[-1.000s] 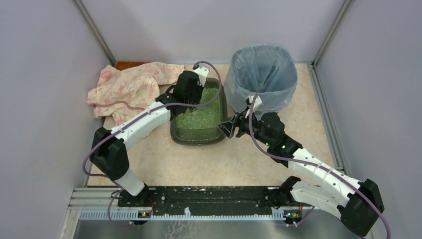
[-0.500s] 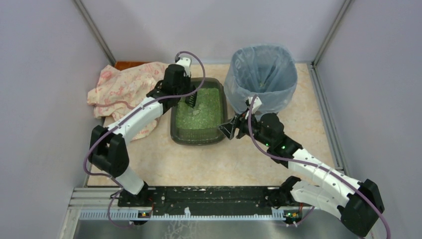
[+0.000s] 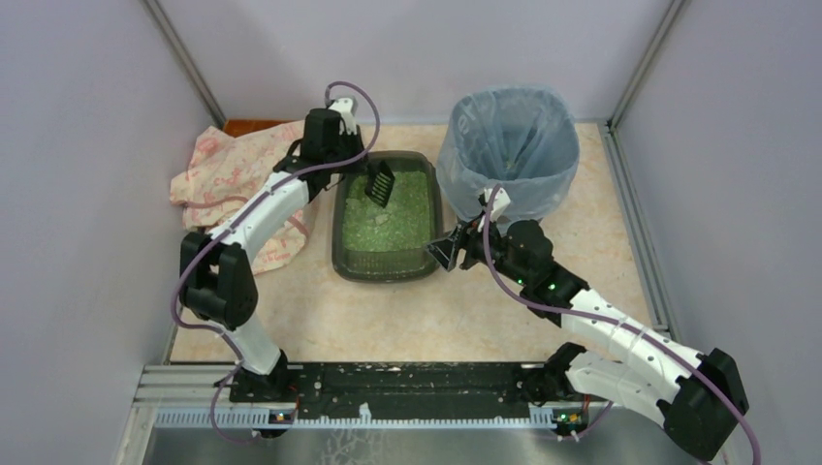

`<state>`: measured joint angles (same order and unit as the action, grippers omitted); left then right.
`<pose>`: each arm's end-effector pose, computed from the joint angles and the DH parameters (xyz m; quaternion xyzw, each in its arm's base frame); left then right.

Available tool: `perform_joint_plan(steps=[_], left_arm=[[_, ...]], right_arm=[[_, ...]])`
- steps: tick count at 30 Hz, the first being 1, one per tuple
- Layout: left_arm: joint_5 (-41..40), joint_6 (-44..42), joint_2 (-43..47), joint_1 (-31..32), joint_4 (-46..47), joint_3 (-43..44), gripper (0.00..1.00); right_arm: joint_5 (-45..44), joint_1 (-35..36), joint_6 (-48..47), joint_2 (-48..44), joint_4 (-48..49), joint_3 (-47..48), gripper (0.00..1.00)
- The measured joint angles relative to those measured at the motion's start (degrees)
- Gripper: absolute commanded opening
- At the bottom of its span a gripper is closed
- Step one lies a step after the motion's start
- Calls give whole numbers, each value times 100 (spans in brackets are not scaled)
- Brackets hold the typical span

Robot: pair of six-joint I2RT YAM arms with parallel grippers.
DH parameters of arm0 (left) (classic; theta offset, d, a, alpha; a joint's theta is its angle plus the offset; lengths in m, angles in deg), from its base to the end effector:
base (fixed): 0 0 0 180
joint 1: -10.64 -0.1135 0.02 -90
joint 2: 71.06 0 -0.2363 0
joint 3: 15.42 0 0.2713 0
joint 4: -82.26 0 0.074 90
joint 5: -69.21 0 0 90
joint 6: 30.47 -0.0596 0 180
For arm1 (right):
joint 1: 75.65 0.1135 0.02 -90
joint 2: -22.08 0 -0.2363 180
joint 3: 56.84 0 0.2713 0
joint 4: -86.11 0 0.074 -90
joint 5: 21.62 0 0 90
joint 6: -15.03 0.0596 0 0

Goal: Clean the litter box

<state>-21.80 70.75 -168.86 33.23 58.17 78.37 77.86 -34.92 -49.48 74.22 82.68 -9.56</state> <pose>0.4072 -0.1683 0.2657 0.0804 0.8538 -0.1423 0.4942 0.2033 0.1880 0.2579 -0.1535 0.7400 0.4085 0.5119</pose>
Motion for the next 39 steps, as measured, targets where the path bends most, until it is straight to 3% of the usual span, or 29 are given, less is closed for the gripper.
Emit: perform_joint_plan(steps=[10,17,39], left_arm=[[874,229,-505,-295,-1110,892,0],[1373,251,-551,-431,-1443,920,0],[2771,1478,83,-737,551,-1436,0]], right_arm=[[-20,0,7,0,15,-26,63],[-24,0,11,-2,46,-120,63],[-42,0,24,-35,46,-227,63]])
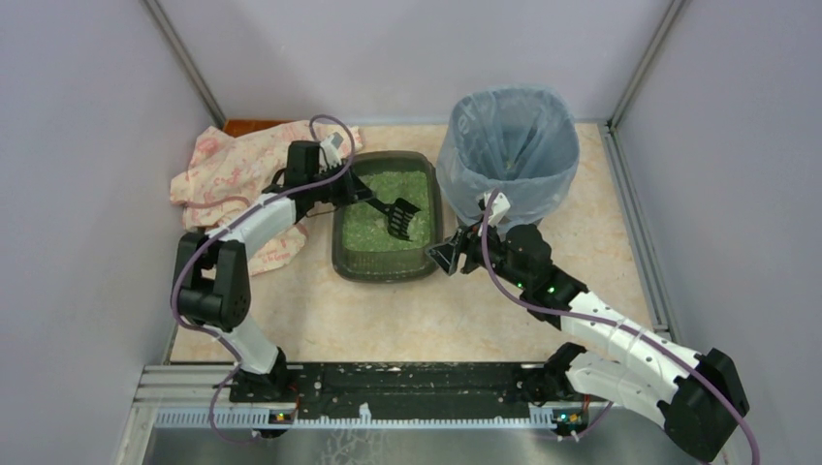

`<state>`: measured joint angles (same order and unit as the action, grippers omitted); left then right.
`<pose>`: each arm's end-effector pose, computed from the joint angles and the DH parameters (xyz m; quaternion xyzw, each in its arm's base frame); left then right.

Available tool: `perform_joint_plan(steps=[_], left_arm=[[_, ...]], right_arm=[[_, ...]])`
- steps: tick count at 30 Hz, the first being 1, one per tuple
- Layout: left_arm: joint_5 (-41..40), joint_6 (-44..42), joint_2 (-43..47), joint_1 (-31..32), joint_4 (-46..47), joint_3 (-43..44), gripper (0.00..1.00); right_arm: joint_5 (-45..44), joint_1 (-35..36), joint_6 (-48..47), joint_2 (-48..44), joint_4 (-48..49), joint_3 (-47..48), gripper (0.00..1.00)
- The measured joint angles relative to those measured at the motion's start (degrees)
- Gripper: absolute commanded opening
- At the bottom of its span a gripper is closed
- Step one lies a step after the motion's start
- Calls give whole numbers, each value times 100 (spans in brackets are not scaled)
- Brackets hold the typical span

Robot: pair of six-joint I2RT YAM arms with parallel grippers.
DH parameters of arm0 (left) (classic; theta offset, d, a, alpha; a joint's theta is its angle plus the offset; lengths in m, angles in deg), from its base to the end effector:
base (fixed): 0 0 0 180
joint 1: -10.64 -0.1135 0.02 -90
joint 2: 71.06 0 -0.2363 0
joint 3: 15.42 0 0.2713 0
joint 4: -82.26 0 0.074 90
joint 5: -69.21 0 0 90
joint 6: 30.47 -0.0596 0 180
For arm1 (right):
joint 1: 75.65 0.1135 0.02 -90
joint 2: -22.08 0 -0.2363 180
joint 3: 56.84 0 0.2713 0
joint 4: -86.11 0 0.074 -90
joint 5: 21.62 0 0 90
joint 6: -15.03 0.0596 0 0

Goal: Clean the litter box

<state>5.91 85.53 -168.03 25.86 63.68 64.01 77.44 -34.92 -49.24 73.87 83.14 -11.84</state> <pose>0.3887 -0.1335 0.1913 0.0227 0.8734 -0.3478 0.3401 0.2016 0.1860 0.2446 -0.1500 0.7491 0.4025 0.5042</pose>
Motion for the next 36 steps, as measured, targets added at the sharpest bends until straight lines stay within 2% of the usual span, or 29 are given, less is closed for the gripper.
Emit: perform_joint_plan(steps=[10,16,26,36], left_arm=[[1128,743,63,-498,1128,-1126,0],[1318,931,120,-621,1462,-1405,0],[1641,1054,601,-1027,1178,-1547,0],[1878,1869,1104,-1370,1921,-2306,0]], right_arm=[[0,0,0,4,0,0,63],[0,0,0,59,-2,0,63],[0,0,28,116,37,0,63],[2,0,42,175,85,0,63]])
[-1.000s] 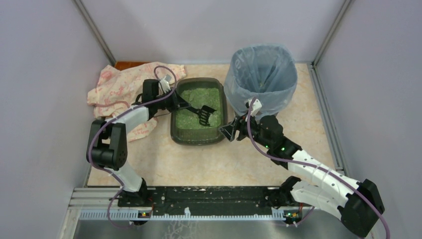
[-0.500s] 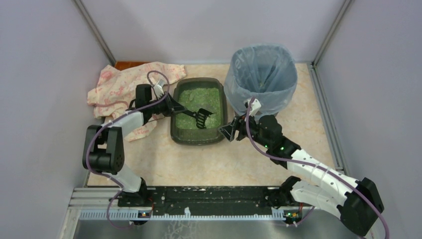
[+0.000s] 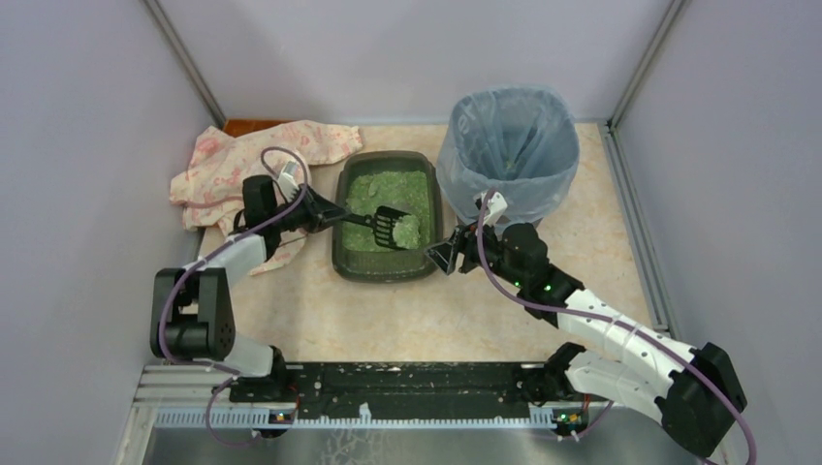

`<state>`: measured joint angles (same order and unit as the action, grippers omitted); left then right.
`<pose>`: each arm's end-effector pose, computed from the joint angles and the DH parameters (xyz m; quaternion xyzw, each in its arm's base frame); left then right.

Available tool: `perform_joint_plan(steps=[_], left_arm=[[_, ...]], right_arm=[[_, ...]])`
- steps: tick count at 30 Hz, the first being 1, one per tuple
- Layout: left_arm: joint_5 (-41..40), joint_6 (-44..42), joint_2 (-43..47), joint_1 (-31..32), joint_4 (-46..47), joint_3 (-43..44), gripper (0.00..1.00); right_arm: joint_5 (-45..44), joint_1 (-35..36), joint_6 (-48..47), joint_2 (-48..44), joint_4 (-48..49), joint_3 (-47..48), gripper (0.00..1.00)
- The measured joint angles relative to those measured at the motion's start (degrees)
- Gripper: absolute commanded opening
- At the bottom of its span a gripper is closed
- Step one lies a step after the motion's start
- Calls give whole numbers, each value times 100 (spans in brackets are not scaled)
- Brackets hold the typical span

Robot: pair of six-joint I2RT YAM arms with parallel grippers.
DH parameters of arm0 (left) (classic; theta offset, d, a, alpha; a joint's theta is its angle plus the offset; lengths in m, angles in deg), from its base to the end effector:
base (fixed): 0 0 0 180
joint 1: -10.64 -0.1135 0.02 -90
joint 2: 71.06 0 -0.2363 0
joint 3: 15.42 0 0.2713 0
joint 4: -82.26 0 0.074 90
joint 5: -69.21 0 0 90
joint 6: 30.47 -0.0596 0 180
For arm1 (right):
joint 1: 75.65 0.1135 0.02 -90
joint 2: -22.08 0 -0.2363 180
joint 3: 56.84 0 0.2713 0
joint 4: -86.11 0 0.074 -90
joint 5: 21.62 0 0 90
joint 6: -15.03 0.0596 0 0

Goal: Clean the litter box

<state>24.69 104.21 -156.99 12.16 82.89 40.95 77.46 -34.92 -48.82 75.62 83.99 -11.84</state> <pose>0.3393 -0.0515 0.1594 -0.1095 0.8109 -0.4901 0.3004 0.2049 0.1888 0.2387 -0.1475 0.7547 0.4015 0.4974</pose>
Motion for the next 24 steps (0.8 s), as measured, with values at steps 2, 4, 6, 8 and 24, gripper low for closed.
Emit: perform_joint_plan(steps=[2,4,6,8,24], left_arm=[[-44,168,181,-103,175,-131,0],[-109,310,369,-227,319,-219,0],[-188,470,538,-396,507,-260,0],[-234,597,629,-527,682,-260,0],[-422,2603,531,-693,3134,-1672,0]], right_arm=[[0,0,-2,0,0,0,63],[0,0,0,0,0,0,63],[0,0,0,0,4,-4,63],[2,0,0,2,46,-28,63],[22,0,46,96,59,-85,63]])
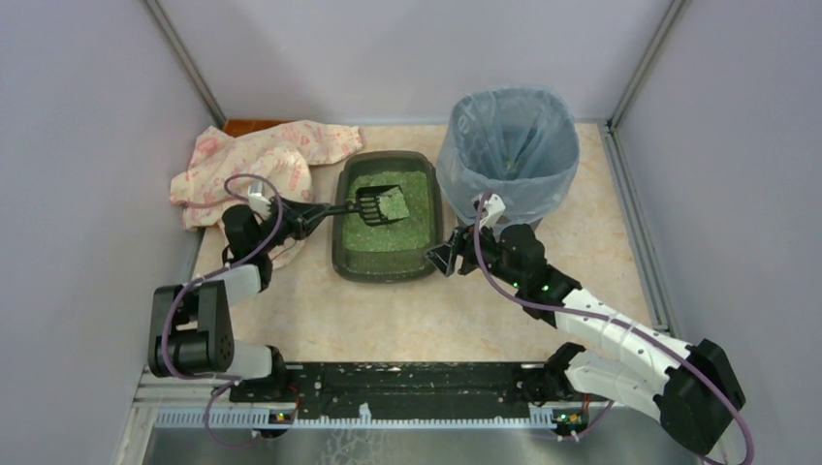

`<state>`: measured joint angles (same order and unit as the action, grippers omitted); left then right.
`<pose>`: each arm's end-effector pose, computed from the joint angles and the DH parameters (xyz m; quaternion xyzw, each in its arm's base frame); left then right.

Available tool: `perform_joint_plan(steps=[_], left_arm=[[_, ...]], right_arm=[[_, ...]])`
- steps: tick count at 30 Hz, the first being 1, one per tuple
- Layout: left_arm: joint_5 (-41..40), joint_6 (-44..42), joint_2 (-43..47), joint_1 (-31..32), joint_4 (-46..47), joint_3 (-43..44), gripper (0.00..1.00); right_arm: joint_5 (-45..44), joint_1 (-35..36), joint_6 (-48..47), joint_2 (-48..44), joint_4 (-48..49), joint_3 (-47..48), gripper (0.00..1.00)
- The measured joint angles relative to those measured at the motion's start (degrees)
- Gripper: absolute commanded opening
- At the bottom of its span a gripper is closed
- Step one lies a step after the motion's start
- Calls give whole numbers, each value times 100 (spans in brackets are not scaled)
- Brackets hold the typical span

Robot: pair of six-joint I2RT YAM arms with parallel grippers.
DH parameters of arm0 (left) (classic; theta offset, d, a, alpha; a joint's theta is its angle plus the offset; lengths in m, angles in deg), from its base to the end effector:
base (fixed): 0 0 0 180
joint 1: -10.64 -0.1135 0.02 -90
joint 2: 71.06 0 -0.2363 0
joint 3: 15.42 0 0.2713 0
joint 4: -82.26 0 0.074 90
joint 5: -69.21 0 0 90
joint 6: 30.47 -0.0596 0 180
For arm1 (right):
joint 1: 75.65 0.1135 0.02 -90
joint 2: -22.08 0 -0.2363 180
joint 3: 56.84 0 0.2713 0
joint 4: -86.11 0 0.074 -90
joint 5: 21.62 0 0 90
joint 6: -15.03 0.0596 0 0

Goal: Clean the litter box

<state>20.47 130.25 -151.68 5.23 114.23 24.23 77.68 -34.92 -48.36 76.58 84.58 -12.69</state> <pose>0.3060 -0.0105 0.1502 -0.2586 0.7014 -0.5535 0.3672 0.2056 0.1898 0.2298 -0.1458 0.7618 0.4006 0.4878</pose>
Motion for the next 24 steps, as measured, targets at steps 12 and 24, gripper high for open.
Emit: perform_joint_plan(steps=[12,24], left_arm=[[-544,184,166,186,442,-111,0],[-354,195,142,-26,739,-400,0]], right_arm=[[87,0,59,225,118,0,63],[-24,-2,-9,-50,-219,2,63]])
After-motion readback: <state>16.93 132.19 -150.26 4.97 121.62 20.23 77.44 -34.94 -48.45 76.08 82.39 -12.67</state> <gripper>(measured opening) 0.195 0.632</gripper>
